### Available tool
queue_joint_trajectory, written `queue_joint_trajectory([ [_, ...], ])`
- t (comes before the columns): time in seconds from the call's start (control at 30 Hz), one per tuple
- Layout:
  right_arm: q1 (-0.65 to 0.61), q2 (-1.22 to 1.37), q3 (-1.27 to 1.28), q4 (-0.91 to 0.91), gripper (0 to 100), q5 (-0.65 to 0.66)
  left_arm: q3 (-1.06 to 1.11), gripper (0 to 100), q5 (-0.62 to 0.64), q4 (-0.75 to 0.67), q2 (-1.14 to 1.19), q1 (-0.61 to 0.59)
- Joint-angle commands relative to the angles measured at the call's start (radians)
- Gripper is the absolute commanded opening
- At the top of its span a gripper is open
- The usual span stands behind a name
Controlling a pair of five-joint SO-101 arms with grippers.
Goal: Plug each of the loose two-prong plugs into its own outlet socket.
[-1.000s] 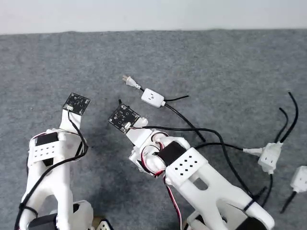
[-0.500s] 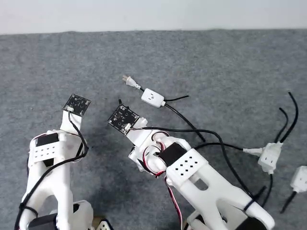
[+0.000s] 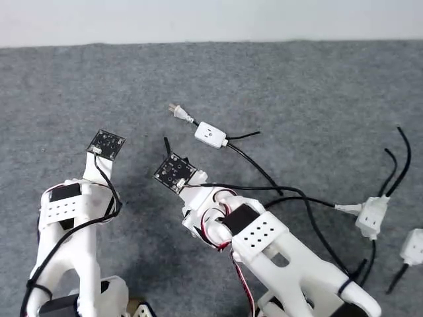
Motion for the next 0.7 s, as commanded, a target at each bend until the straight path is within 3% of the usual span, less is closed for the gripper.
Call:
queue_joint_trajectory([
  [0.0, 0.005, 0.048, 0.000, -0.016, 0.8, 0.012, -0.005, 17, -0.009, -0.021, -0.034, 0.006],
  [0.2, 0.007, 0.240, -0.080, -0.025, 0.8, 0.061, -0.005, 17, -0.009, -0.021, -0.034, 0.006],
  [0.43, 0.004, 0.174, -0.060, -0.025, 1.3, 0.058, -0.005, 17, -0.009, -0.021, -0.034, 0.006],
  [0.67, -0.022, 0.110, -0.104, 0.051, 24.6, -0.184, -0.004, 17, -0.009, -0.035, -0.031, 0.006],
])
